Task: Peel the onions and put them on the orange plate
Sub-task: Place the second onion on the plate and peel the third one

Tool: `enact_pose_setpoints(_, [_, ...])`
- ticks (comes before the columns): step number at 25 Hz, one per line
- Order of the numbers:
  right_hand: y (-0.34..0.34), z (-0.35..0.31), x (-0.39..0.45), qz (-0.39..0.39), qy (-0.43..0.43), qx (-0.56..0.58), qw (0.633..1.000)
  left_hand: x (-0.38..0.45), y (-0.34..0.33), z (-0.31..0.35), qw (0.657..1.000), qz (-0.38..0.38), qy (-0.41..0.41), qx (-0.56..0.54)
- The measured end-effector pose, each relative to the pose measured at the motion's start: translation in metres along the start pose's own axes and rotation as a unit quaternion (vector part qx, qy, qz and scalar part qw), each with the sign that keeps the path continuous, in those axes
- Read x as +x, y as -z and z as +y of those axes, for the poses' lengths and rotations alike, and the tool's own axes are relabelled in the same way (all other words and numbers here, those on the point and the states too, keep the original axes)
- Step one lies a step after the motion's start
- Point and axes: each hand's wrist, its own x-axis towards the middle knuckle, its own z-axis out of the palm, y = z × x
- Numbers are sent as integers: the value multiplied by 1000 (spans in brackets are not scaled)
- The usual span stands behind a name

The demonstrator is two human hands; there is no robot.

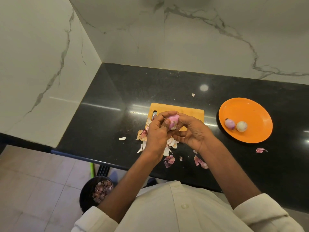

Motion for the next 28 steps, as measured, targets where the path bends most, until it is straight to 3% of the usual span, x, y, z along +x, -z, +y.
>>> enact_pose_setpoints(4, [-1,1,-1,9,17,-19,1000,1,-5,-1,997,27,43,-50])
enact_pose_setpoints(7, [-1,3,-9,11,107,-75,991,8,-5,2,984,50,76,-152])
enact_pose_setpoints(9, [1,8,-13,54,243,-184,951,13,-2,5,968,63,87,-227])
enact_pose_setpoints(11, [2,12,-12,91,367,-290,879,14,-1,9,962,67,82,-250])
enact_pose_setpoints(13, [2,10,-10,80,425,-346,833,12,2,11,971,56,71,-223])
enact_pose_setpoints(17, [9,-4,-5,2,414,-424,806,6,8,13,991,29,40,-123])
enact_pose_setpoints(22, [15,-11,-5,-87,376,-440,811,4,9,10,992,38,68,-96])
enact_pose_setpoints(28, [16,-14,-8,-130,409,-477,767,-2,4,15,992,55,89,-68])
